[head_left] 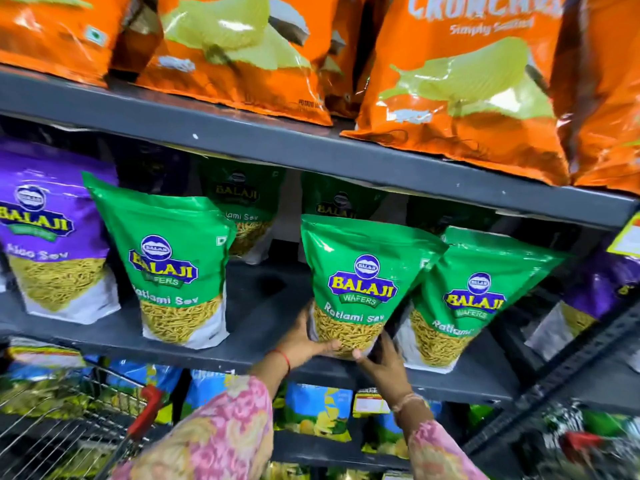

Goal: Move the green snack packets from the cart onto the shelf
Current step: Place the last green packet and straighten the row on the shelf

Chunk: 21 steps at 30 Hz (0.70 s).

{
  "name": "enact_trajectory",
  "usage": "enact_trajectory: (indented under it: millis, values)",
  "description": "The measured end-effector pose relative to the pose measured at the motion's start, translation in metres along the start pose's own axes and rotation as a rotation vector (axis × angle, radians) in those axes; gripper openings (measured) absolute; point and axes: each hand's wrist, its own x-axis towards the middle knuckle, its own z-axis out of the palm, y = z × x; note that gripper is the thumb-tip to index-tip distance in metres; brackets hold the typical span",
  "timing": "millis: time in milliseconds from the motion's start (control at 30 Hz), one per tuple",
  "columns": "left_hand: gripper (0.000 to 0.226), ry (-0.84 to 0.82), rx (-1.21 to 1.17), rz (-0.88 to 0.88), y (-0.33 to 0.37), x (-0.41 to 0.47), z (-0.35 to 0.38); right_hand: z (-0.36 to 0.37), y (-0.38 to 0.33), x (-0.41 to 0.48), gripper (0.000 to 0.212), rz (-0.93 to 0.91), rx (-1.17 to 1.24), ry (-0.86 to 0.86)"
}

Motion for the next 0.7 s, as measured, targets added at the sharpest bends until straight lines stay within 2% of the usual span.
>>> enact_trajectory:
  millis: [67,167,267,333,433,500,567,600,633,667,700]
  values:
    - [0.11,0.092,0.029,-0.054,-0.009,-0.004,-0.002,0.004,0.0,0.001,0.056,-0.009,-0.028,-0.019]
    - [0.114,0.194,0.052,-0.03,-0.022,-0.011,-0.012,0.016,0.002,-0.001,0.045,-0.004,-0.077,-0.022]
    - [0.128,0.228,0.054,-0.034,-0.032,-0.018,-0.022,0.029,0.002,-0.003,0.042,-0.056,-0.096,0.001]
    - [0.129,0.241,0.041,-0.041,-0.035,-0.021,-0.026,0.034,-0.001,-0.003,0.042,-0.079,-0.129,0.015]
    - [0.128,0.216,0.033,-0.036,-0.034,-0.027,-0.028,0.036,-0.003,-0.007,0.053,-0.074,-0.161,0.03]
    - [0.127,0.248,0.022,-0.004,-0.03,-0.031,-0.027,0.037,0.002,-0.019,0.079,-0.046,-0.157,0.052]
    - [0.118,0.391,0.038,0.033,-0.03,-0.042,-0.021,0.035,0.006,-0.042,0.1,-0.01,-0.127,0.121]
    - [0.109,0.522,0.098,0.048,-0.033,-0.05,-0.014,0.029,0.008,-0.054,0.101,-0.004,-0.109,0.197]
    - [0.102,0.651,0.188,0.074,-0.033,-0.06,-0.002,0.019,0.01,-0.065,0.098,-0.008,-0.093,0.296]
    - [0.096,0.707,0.25,0.11,-0.031,-0.07,0.013,0.005,0.014,-0.071,0.09,-0.021,-0.075,0.406]
    - [0.094,0.668,0.252,0.138,-0.026,-0.08,0.034,-0.011,0.019,-0.074,0.082,-0.036,-0.064,0.505]
